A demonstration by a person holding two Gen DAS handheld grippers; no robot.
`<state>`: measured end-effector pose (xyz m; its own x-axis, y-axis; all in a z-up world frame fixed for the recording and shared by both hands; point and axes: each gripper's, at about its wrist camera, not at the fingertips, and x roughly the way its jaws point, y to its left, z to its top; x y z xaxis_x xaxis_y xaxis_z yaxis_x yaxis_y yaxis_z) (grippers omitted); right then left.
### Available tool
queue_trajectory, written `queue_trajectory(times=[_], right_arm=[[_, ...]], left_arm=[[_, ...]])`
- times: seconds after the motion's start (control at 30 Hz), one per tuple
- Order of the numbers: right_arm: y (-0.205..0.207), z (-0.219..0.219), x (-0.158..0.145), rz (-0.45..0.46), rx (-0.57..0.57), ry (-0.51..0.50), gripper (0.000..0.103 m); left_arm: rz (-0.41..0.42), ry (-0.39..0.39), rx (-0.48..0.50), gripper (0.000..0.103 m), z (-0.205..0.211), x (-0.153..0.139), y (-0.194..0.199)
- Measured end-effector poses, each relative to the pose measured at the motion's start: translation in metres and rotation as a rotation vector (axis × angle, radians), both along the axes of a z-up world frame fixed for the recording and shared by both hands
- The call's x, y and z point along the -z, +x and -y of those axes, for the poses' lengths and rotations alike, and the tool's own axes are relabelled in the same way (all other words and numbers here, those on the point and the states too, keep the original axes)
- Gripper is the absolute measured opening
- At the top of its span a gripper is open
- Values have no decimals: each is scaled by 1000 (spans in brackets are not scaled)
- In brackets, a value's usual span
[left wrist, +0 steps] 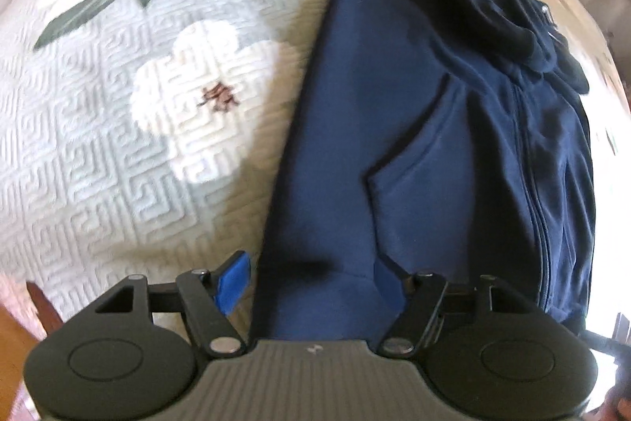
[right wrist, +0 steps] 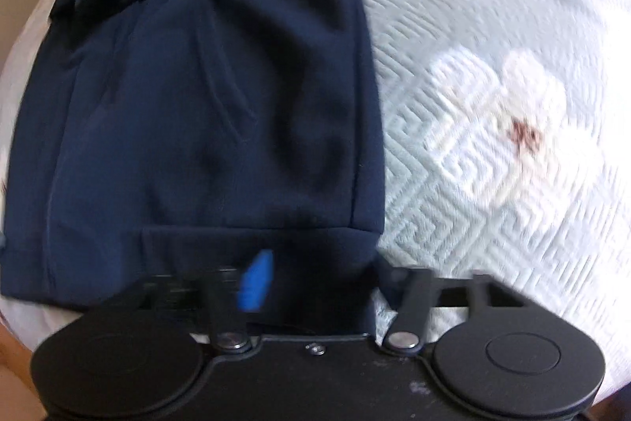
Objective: Fold large clothes
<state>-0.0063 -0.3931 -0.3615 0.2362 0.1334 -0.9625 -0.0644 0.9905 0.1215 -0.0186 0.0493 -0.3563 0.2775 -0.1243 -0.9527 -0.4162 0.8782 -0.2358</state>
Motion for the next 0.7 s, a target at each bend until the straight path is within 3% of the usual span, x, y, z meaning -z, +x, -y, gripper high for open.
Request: queue_trajectory(times=[0.03, 0.1, 0.23, 0.37, 0.47, 0.5, 0.53, 0.63, 0.7], right_arm=[[-2, -4, -4, 12, -26, -34, 13], [-6, -3, -12, 41, -59, -108, 5], [-8, 19, -7, -11, -50, -108, 5], [-2, 10, -2, -33, -71, -135, 7], [5, 19, -5, -64, -14, -41, 31], [8, 26, -8, -67, 19, 8, 60], [10, 32, -11, -58, 42, 46, 79], [21, 37, -7, -88, 95, 107, 80], [26, 34, 7, -170, 111, 137, 76]], left_arm=[[-4, -2, -13, 71, -2, 2, -2], [-9, -4, -31, 71, -7, 4, -5], [9, -48, -31, 71, -12, 8, -9], [5, -130, -25, 73, -16, 22, -7], [19, -144, -26, 73, -20, 23, -9], [19, -153, -26, 74, -23, 23, -9], [20, -166, -23, 74, -26, 24, -8], [9, -160, 17, 69, -28, 25, -9], [-16, -108, 8, 55, -30, 21, -12]])
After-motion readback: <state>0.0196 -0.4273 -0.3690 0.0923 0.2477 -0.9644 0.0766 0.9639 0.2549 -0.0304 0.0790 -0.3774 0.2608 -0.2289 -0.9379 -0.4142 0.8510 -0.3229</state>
